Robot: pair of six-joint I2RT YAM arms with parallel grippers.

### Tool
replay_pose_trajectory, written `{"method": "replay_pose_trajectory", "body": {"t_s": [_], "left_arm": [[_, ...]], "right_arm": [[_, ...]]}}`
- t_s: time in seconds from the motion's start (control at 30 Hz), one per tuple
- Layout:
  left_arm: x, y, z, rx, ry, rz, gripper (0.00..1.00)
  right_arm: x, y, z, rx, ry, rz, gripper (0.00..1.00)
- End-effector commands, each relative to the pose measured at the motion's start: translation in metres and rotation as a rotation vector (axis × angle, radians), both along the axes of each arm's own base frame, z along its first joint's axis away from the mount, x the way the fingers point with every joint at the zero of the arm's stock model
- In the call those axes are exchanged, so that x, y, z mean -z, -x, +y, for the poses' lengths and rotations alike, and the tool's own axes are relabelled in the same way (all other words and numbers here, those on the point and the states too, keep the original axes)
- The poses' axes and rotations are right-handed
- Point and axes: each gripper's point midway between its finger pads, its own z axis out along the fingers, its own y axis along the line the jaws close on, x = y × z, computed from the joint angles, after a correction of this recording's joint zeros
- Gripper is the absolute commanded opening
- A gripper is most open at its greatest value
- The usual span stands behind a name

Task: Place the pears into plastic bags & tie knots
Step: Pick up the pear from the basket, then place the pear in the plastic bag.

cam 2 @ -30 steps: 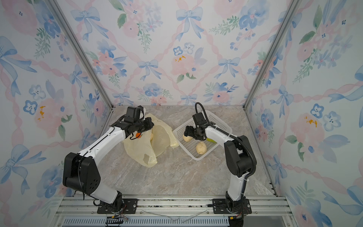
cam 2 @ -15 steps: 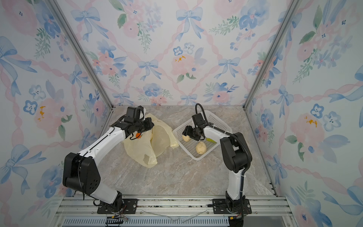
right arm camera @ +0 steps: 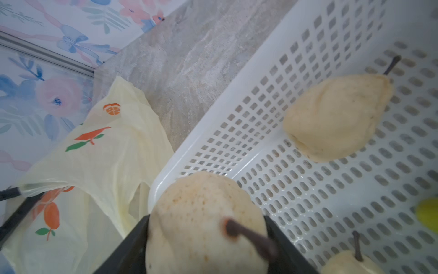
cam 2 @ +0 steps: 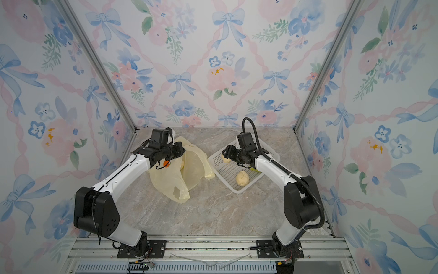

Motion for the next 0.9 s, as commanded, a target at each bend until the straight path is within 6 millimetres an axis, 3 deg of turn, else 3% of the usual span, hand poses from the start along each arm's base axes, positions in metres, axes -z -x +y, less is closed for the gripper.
{"method": "replay_pose_trajectory", "body": {"t_s": [0.0, 0.17, 0.33, 0.57, 0.87], "left_arm": [[0.002, 0.007, 0.007, -0.018, -0.008, 0.018, 0.00], [0.000, 0.007, 0.006, -0.017, -0.005, 0.015, 0.00], [-0.002, 0.007, 0.006, -0.020, -0.003, 0.010, 0.00], [-0.006, 0.008, 0.005, -0.018, 0.002, 0.003, 0.00], [-0.006, 0.008, 0.000, -0.012, 0.005, 0.004, 0.00]], "right_arm": [[-0.026, 0.017, 0.029, -0.056, -0.003, -0.112, 0.64], [-0.046, 0.044, 0.088, -0.151, -0.025, -0.248, 0.64], [-0.030, 0.061, 0.140, -0.174, -0.033, -0.346, 0.63], [0.010, 0.055, 0.202, -0.227, -0.137, -0.409, 0.66], [0.034, 0.015, 0.229, -0.088, -0.194, -0.458, 0.62]]}}
